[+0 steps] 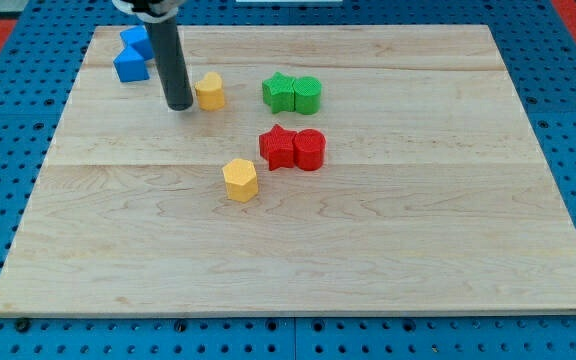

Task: Move the yellow heart slightly towards the green star

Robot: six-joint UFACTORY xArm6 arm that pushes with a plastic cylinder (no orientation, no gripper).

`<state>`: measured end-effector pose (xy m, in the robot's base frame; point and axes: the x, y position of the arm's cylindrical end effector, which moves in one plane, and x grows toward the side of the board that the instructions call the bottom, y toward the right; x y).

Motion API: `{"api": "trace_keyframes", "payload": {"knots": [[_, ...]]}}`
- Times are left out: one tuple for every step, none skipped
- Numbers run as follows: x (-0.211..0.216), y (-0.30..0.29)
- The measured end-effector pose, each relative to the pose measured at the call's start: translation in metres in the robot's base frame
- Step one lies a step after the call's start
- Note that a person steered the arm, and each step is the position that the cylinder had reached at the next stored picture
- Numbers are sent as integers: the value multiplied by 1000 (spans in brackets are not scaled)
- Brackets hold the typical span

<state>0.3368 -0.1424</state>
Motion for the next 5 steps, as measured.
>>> {"api": "trace_keyframes", "payload": {"knots": [[-37, 3], [-36, 38], [-34, 78], [-35, 95], [-80, 47]]}}
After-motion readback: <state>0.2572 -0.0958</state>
